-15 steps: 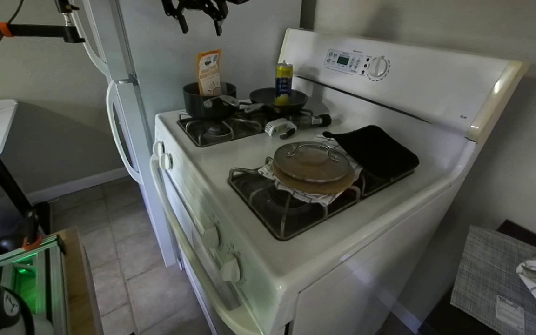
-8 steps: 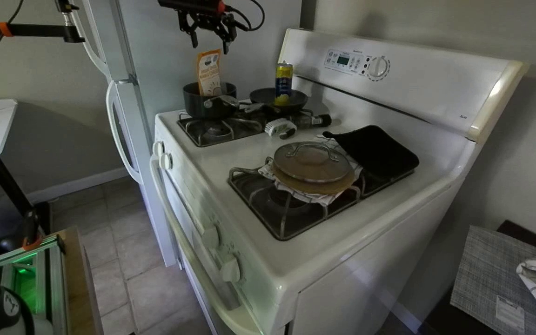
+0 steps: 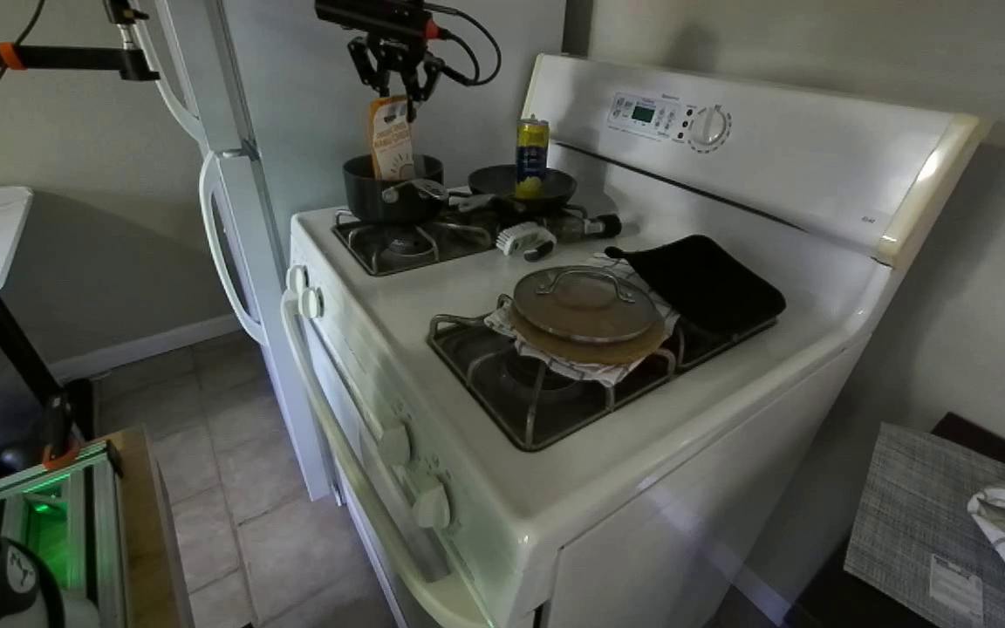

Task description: Take the orange packet out of the pot

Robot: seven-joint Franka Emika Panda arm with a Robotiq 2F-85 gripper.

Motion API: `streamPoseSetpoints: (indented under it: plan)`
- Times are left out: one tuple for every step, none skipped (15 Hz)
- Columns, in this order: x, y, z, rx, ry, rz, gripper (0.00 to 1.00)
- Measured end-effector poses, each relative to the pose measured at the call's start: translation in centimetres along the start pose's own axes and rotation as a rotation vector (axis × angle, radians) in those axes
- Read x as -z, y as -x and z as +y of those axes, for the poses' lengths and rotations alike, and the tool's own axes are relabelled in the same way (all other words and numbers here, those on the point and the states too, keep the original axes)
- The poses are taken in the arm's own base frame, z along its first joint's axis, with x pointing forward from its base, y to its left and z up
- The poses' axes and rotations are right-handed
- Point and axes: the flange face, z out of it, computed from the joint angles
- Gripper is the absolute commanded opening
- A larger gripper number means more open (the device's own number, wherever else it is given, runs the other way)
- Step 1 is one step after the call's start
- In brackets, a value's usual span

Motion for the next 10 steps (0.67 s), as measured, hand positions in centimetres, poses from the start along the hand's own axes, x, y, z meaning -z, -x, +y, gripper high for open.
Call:
streamPoseSetpoints:
  plan:
    - [0.02, -0.15, 0.1, 0.011, -0.004, 0.002, 0.04]
    - [0.05, -0.32, 0.12, 0.027, -0.011, 0.002, 0.01]
    - [0.03, -0.44, 0.1, 0.043, -0.019, 0.0, 0.0]
    - [0.03, -0.57, 0.03, 0.064, -0.029, 0.001, 0.0]
    - [0.04, -0.68, -0.09, 0.084, -0.042, 0.002, 0.0]
    - [0.04, -0.76, -0.24, 0.103, -0.057, -0.001, 0.01]
    - [0.03, -0.81, -0.36, 0.12, -0.07, -0.006, 0.01]
    - [0.09, -0.81, -0.47, 0.135, -0.082, -0.01, 0.01]
    - [0.34, -0.86, -0.58, 0.153, -0.089, -0.012, 0.01]
    - [0.85, -0.92, -0.71, 0.171, -0.091, -0.011, 0.01]
